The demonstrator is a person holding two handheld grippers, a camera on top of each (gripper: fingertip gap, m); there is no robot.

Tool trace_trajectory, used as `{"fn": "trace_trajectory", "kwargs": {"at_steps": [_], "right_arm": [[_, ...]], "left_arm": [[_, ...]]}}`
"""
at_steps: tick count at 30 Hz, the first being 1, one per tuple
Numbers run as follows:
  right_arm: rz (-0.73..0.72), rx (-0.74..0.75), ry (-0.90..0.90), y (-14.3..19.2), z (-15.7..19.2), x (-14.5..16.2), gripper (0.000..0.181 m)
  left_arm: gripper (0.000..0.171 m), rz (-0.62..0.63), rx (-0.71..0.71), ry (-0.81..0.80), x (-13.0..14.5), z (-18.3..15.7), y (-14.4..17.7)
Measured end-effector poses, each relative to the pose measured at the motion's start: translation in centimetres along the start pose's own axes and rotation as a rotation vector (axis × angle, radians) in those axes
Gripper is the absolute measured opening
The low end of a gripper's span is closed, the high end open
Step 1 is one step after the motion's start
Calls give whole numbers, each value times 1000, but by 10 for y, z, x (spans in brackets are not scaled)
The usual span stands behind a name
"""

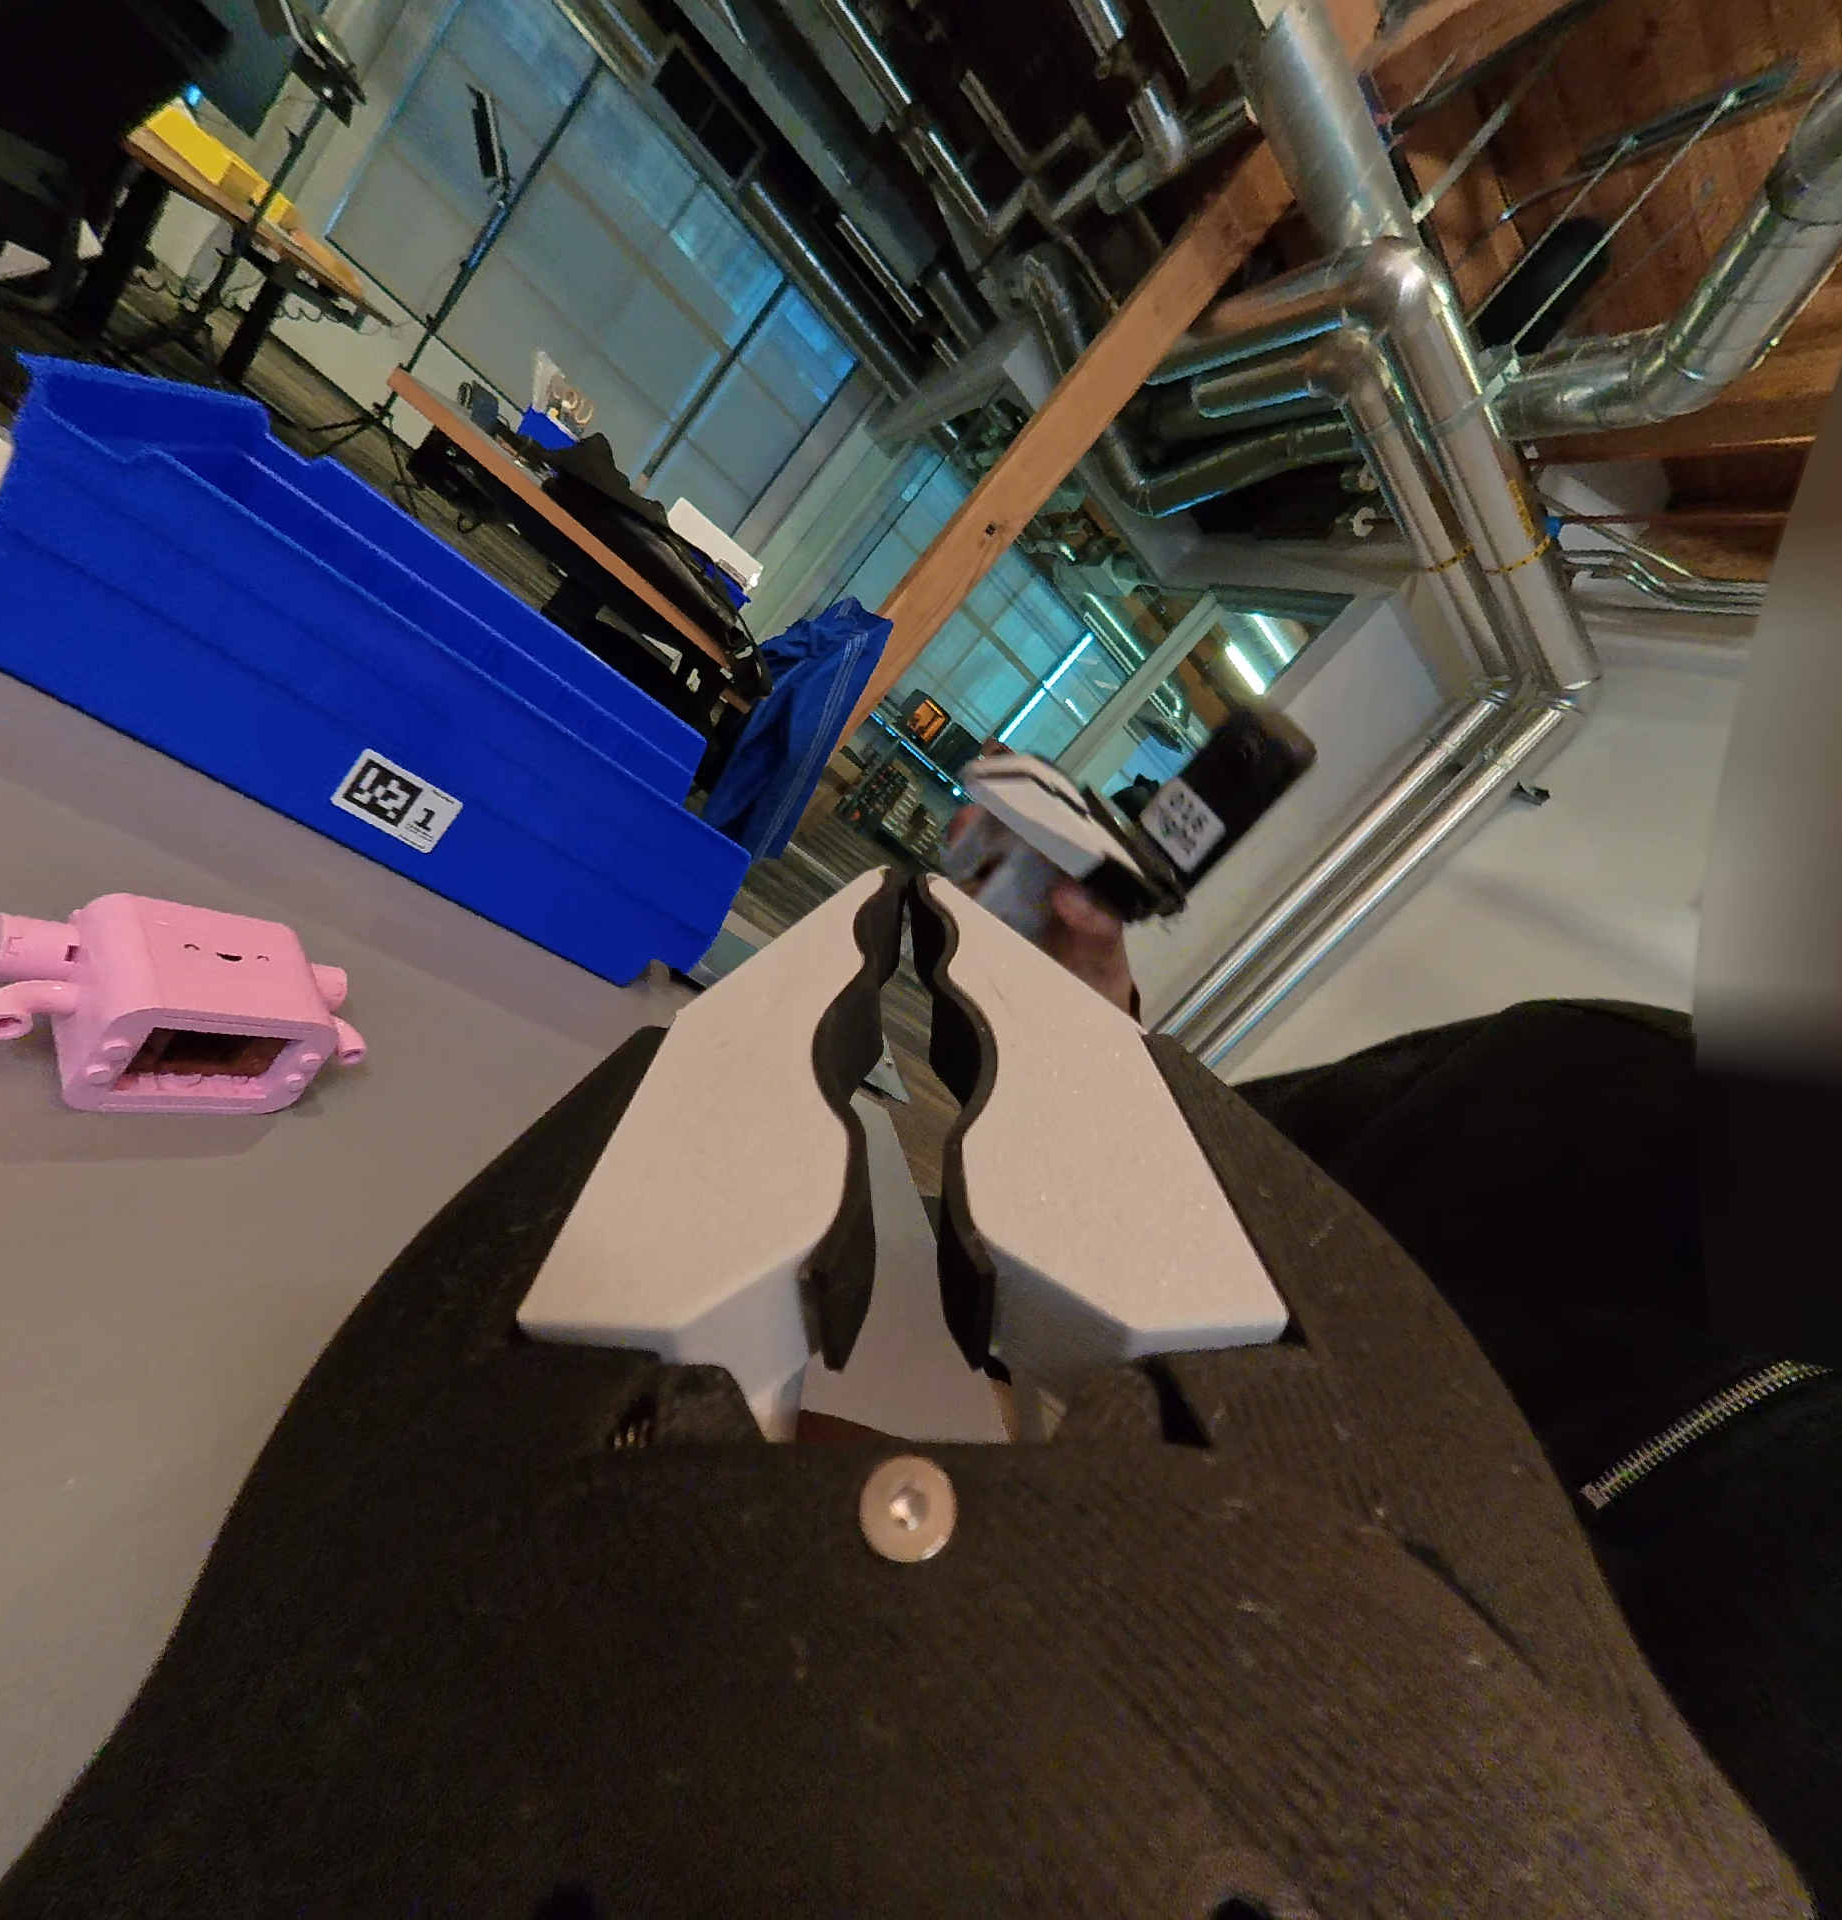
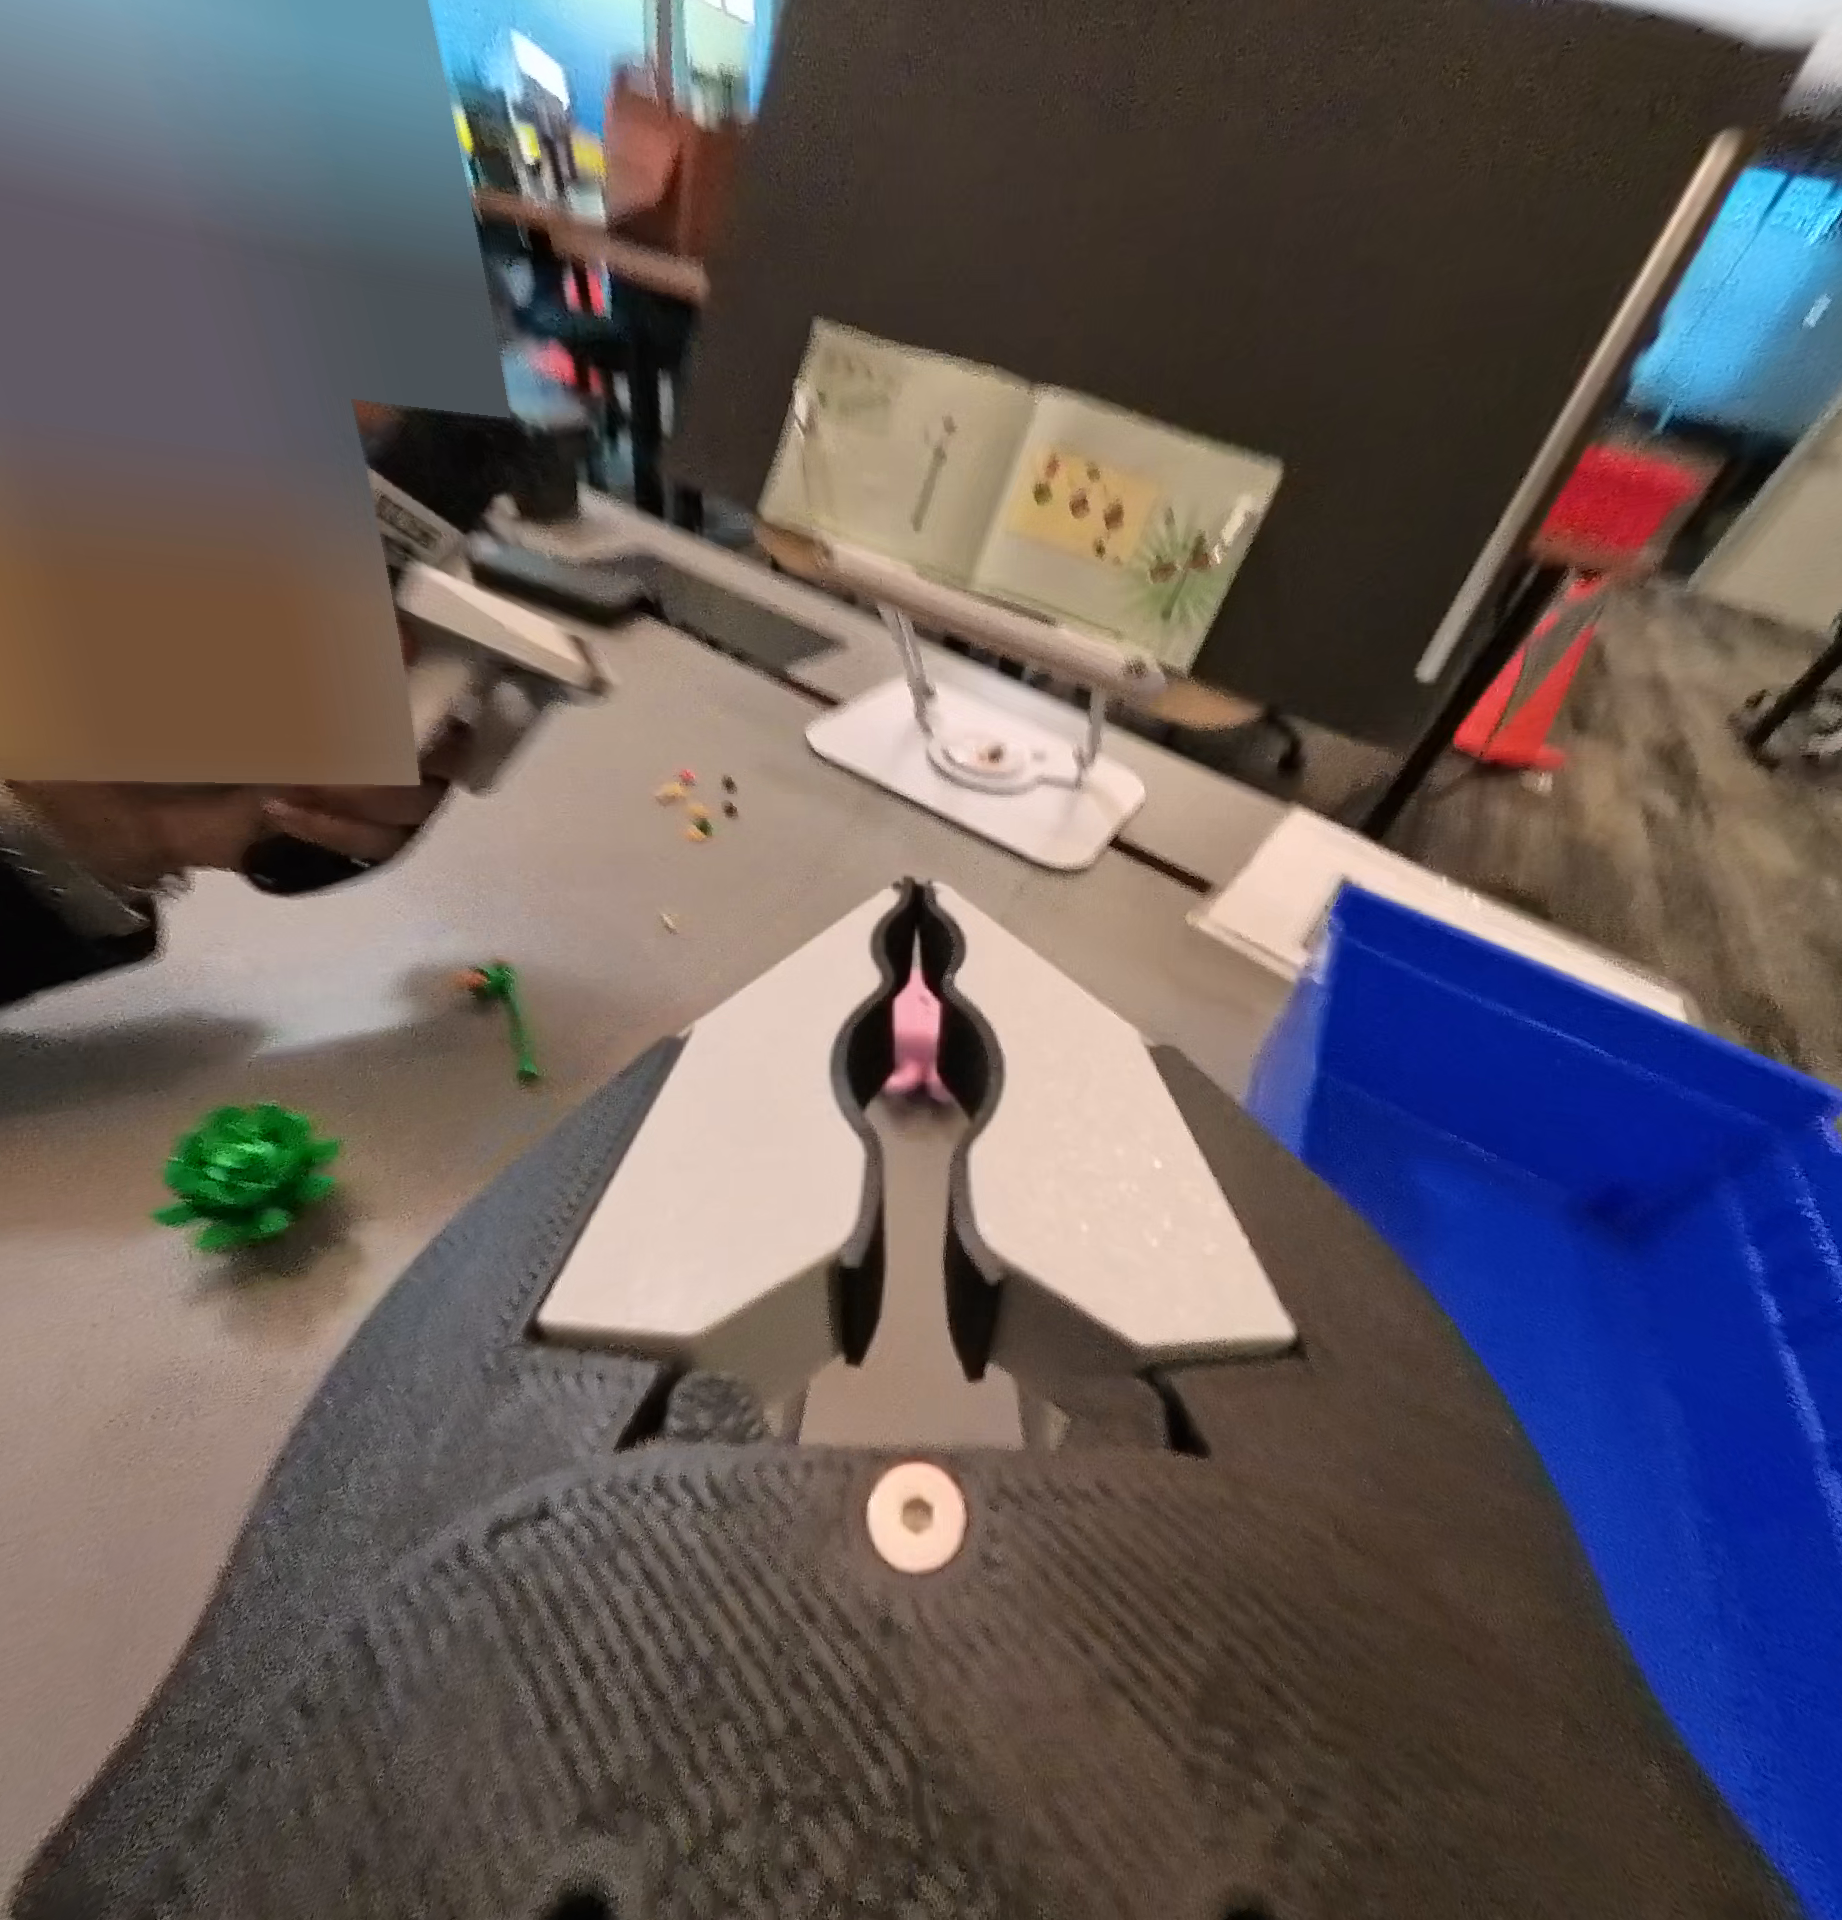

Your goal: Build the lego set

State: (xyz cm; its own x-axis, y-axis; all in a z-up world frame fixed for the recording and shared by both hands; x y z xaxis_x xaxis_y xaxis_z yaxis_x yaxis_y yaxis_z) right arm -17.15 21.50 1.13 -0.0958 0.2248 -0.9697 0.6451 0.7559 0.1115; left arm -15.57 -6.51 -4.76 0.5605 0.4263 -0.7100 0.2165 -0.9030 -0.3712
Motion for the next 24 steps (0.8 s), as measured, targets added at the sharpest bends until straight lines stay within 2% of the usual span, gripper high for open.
{"fn": "trace_trajectory", "kwargs": {"at_steps": [4, 8, 9, 11, 13, 15, 18, 24], "right_arm": [[243, -47, 145, -74, -73, -8, 1], [381, -62, 191, -188, -190, -6, 8], [457, -68, 157, -220, -222, 2, 14], [643, -65, 78, -281, -279, 28, 6], [799, -44, 11, -331, -316, 62, 3], [886, -68, -57, -368, -329, 94, 15], [921, -165, -152, -406, -320, 120, 19], [994, -185, -48, -437, -296, 146, 17]], "left_arm": [[0, -23, 9, 21, -5, -1, 8], [1, -54, -6, 31, -7, 3, 20], [2, -57, -10, 33, -8, 5, 22], [3, -53, -27, 34, -7, 7, 26], [3, -45, -38, 42, -7, 10, 30], [5, -31, -44, 60, -6, 15, 32], [6, -23, -42, 79, -6, 19, 35], [12, 0, 11, 114, 0, 22, 31]]}}
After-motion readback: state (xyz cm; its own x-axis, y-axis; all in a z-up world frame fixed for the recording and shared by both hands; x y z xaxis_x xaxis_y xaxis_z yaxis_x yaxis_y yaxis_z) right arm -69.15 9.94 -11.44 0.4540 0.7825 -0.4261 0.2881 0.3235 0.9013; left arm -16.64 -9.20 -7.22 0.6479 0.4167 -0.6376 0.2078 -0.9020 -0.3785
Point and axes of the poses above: each gripper's, where its closed fingertips meet, y back along the fingers, x out of its underside, z = x × y across the jaws, the point moved 9 cm from there along y, back along the fingers, and after that the axes turned 11 degrees about x, right-handed, at the moved point
